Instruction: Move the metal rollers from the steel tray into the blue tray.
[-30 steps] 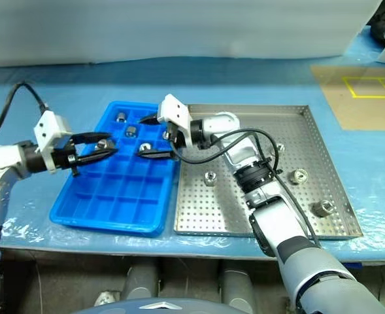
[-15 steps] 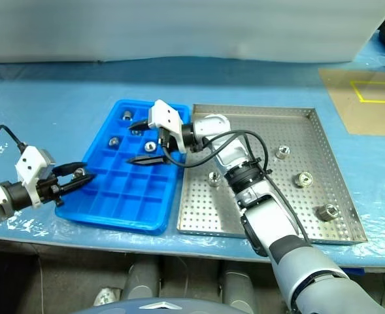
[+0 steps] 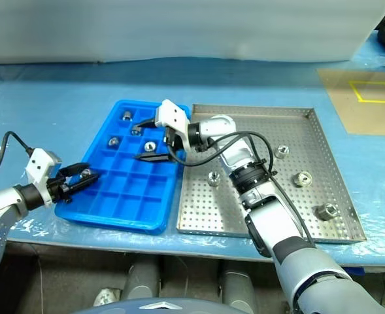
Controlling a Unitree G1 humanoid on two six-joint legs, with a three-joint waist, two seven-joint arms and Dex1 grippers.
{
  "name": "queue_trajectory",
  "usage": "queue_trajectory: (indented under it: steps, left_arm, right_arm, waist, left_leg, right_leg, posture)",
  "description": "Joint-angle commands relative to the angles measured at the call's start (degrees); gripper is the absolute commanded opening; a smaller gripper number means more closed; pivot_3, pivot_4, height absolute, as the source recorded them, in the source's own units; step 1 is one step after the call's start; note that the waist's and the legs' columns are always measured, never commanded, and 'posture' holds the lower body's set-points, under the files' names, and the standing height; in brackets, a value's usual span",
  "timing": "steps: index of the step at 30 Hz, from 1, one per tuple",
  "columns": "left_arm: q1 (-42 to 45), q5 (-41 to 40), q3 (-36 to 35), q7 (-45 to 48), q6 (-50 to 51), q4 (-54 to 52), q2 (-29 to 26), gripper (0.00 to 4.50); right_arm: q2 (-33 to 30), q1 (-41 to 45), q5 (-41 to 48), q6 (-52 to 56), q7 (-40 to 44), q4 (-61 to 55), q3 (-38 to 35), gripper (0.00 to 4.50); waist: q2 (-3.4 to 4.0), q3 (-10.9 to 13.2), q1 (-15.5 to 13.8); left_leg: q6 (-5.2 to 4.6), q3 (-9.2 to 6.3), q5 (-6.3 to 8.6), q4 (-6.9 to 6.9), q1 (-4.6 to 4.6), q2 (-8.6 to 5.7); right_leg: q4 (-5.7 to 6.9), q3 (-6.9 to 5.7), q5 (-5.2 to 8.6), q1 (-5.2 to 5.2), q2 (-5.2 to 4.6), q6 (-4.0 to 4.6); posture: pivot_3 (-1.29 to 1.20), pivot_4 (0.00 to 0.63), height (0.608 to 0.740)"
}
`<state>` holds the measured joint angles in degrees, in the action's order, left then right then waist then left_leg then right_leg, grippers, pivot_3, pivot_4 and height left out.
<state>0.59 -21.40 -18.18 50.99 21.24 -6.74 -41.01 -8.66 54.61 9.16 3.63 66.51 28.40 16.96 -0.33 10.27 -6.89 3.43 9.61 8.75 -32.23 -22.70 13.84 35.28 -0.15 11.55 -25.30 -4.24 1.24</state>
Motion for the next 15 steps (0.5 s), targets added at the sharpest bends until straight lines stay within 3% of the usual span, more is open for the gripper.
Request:
queue_trajectory:
  steps: [1, 8, 15]
  left_arm:
    - [-0.04, 1.35, 1.49, 0.15, -0.95, 1.01, -1.17, 3.97]
    - [6.55, -0.39, 1.26, -0.67, -0.97, 0.45, -1.71, 3.97]
    - [21.71, -2.39, 9.44, 2.54, -0.03, 0.35, 1.19, 3.97]
  right_arm:
    - [-0.32, -0.1, 0.28, -0.15, -0.5, -3.11, -1.1, 4.5]
    - [-1.4, -0.98, 0.29, 0.56, -1.58, -4.47, -1.34, 4.5]
    - [-6.78, -3.53, 1.65, 5.46, -0.41, -11.46, -2.52, 4.5]
  waist:
    - [0.0, 0.0, 0.0]
    - [-0.01, 0.0, 0.05]
    - [-0.03, -0.01, 0.01]
  left_leg:
    - [0.01, 0.0, -0.01, 0.0, 0.03, 0.0]
    - [0.12, 0.0, -0.07, 0.0, 0.21, -0.02]
    - [0.2, 0.0, -0.13, -0.18, 0.17, -0.06]
  right_leg:
    - [0.05, 0.02, 0.0, 0.0, 0.0, 0.0]
    - [0.28, 0.07, 0.02, 0.02, 0.01, 0.02]
    - [0.36, 0.1, 0.02, 0.08, -0.02, 0.03]
  posture:
    - [0.15, 0.15, 0.74]
    - [0.11, 0.15, 0.74]
    - [0.03, 0.15, 0.74]
